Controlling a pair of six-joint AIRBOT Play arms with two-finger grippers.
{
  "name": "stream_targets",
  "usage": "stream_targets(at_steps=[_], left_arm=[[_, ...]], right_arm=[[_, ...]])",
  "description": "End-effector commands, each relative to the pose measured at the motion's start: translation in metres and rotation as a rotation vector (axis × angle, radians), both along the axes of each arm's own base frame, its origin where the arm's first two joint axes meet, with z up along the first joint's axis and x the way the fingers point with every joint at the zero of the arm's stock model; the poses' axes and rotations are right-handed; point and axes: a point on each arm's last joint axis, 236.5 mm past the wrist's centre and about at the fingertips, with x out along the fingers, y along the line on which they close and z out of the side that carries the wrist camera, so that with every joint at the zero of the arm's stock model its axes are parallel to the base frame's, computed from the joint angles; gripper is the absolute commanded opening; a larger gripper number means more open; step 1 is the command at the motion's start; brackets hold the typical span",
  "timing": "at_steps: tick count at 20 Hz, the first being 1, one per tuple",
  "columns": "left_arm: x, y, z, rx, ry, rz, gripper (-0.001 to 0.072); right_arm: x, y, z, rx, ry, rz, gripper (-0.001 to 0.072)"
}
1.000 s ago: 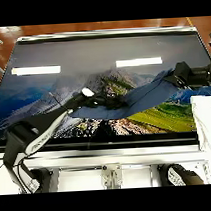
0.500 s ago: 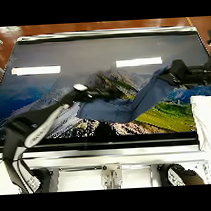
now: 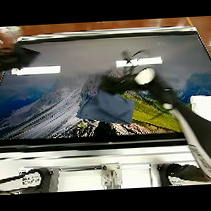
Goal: Fold the shirts.
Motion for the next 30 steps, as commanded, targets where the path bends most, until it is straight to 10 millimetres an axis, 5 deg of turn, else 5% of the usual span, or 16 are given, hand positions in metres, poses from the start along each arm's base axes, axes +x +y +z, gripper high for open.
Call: stream_targets(at_steps=[1, 3, 5, 8, 10, 11, 20, 22, 23, 24, 25, 27, 30], left_arm=[[-0.05, 0.057, 0.032, 0.112, -0.019, 0.073, 0.0034], [-0.067, 0.058, 0.023, 0.181, 0.023, 0.044, 0.0034], [-0.075, 0.055, 0.012, 0.228, 0.062, 0.017, 0.0034], [-0.075, 0.049, 0.003, 0.232, 0.082, 0.0, 0.0034], [-0.075, 0.045, -0.001, 0.229, 0.089, -0.008, 0.0034], [-0.075, 0.044, -0.002, 0.228, 0.092, -0.013, 0.0034], [-0.077, 0.006, -0.002, 0.231, 0.082, -0.1, 0.0034], [-0.077, 0.0, -0.002, 0.232, 0.078, -0.115, 0.0035], [-0.076, -0.002, -0.001, 0.233, 0.074, -0.114, 0.0035], [-0.074, -0.001, 0.0, 0.233, 0.069, -0.108, 0.0035], [-0.073, 0.0, 0.001, 0.233, 0.065, -0.101, 0.0035], [-0.07, 0.001, 0.002, 0.232, 0.057, -0.09, 0.0035], [-0.071, 0.0, 0.002, 0.23, 0.057, -0.093, 0.0035]], right_arm=[[-0.017, 0.056, -0.073, 0.053, 0.15, 0.023, 0.0698], [-0.021, 0.034, -0.074, 0.026, 0.179, 0.088, 0.0698], [-0.02, -0.017, -0.065, -0.055, 0.184, 0.141, 0.0698], [-0.014, -0.147, -0.063, -0.324, 0.244, 0.058, 0.0698], [-0.03, -0.233, -0.074, -0.512, 0.37, -0.025, 0.0698], [-0.038, -0.249, -0.081, -0.523, 0.418, -0.04, 0.0699], [-0.043, -0.177, -0.172, -0.275, 0.522, -0.027, 0.0698], [-0.045, -0.161, -0.182, -0.23, 0.546, -0.02, 0.0648], [-0.041, -0.151, -0.179, -0.184, 0.523, -0.002, 0.0425], [-0.034, -0.142, -0.17, -0.138, 0.472, 0.02, 0.0119], [-0.025, -0.141, -0.157, -0.107, 0.419, 0.032, 0.0063], [0.003, -0.157, -0.116, -0.094, 0.288, 0.019, 0.0062], [0.043, -0.233, -0.031, -0.122, 0.111, -0.107, 0.0061]])
